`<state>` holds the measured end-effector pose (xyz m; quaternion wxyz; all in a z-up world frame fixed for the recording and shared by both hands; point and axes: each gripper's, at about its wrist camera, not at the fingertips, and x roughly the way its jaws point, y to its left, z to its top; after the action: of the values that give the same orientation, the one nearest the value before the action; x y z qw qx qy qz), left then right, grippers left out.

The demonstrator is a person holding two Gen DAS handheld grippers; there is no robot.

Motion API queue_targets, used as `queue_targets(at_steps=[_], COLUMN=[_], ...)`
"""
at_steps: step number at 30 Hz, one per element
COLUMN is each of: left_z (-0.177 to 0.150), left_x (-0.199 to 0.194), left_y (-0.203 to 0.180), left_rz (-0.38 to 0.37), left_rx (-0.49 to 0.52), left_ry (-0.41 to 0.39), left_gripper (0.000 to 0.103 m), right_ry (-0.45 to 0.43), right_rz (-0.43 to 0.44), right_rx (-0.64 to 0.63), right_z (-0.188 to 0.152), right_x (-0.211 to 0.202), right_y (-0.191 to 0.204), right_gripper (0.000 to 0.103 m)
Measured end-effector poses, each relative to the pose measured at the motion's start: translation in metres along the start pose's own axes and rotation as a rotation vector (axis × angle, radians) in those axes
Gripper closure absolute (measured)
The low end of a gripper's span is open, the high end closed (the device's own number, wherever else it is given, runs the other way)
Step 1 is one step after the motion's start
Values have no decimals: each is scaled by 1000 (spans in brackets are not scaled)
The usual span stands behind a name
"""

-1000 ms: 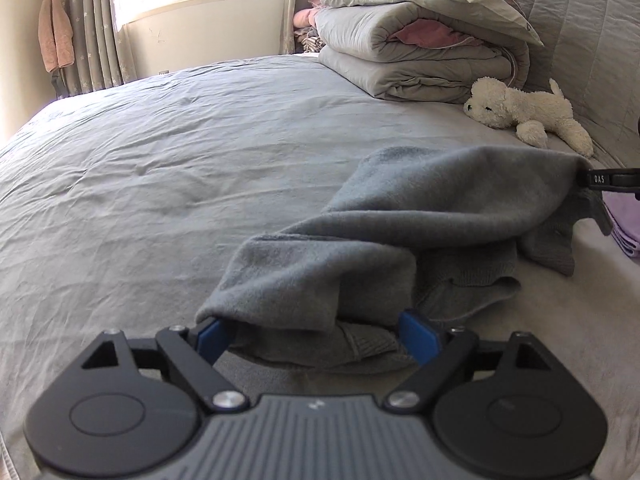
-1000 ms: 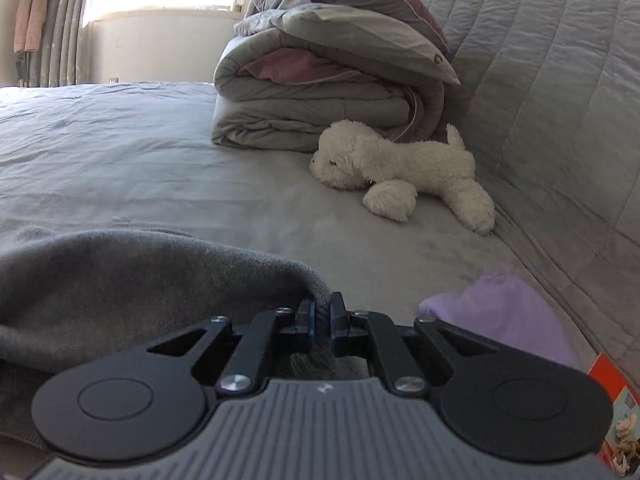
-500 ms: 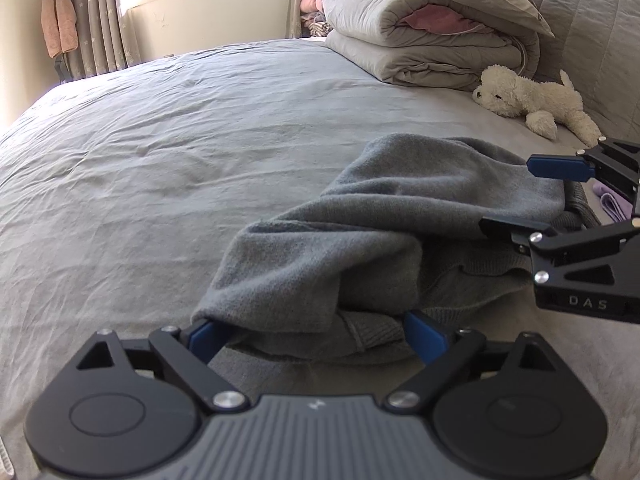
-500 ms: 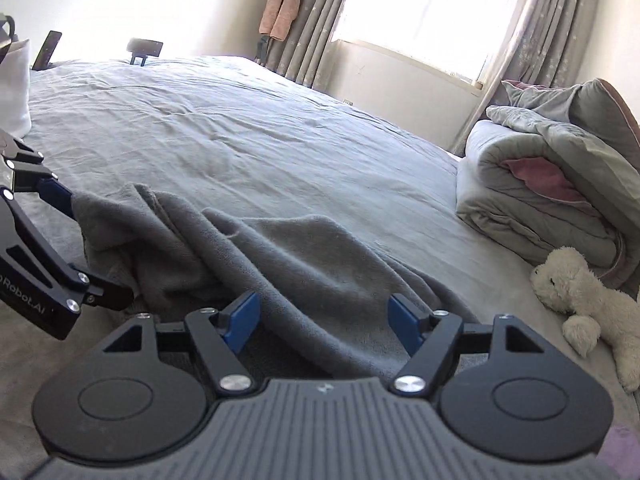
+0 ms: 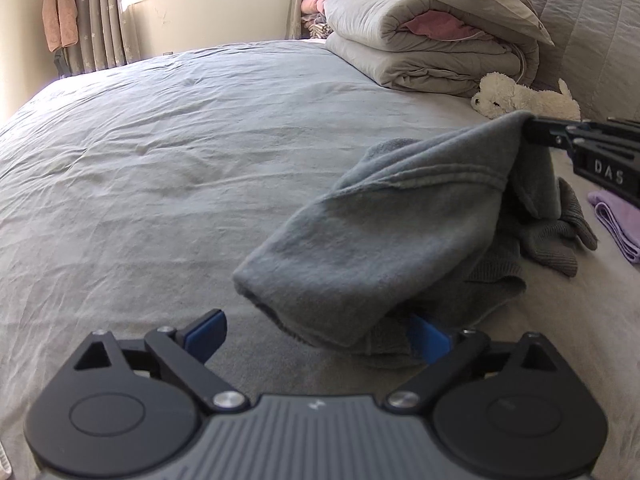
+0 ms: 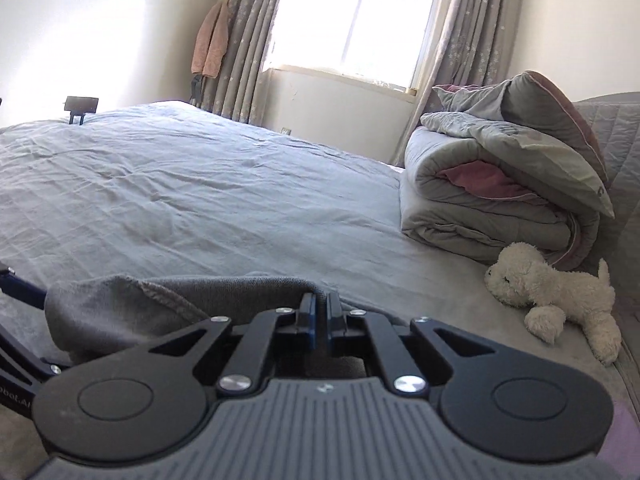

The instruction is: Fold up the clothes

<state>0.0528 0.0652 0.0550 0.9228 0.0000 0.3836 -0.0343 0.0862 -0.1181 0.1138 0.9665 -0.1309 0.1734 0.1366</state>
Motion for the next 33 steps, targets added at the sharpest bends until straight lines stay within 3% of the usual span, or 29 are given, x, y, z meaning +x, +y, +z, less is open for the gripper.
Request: queue_targets(at_steps=[3, 10, 15, 17, 20, 23, 26, 31, 33], left_z=[0, 0, 0, 0, 0, -1, -4, -9, -12], left_x=[-1, -2, -2, -2, -2, -4, -6, -9, -11], left_y=[-1, -4, -7, -7, -7, -13, -22, -37, -43], left_rz=[-5, 8, 4, 6, 1, -23, -53, -146, -189], left_rx=[9, 25, 38, 40, 37, 61, 94, 132, 144], left_ry=[-3, -7, -7, -5, -4, -12, -18, -35, -46], left_gripper=[5, 5, 5, 5, 5, 5, 4, 3, 2], right_ry=[10, 122, 203, 235, 272, 233, 171, 107, 115], right_rz=[-97, -126, -146, -155, -152, -56, -34, -31, 46], right_rx=[86, 10, -45, -67, -108, -207, -270, -229, -251], right_z=[3, -16, -31, -36, -43, -40, -35, -27, -29], right_x=[-1, 8, 15, 18, 20, 10, -3, -15, -17], right_y=[-28, -30, -32, -32, -31, -16, -9, -15, -13], right_gripper=[100, 99, 75, 38, 35, 30, 21, 17, 17])
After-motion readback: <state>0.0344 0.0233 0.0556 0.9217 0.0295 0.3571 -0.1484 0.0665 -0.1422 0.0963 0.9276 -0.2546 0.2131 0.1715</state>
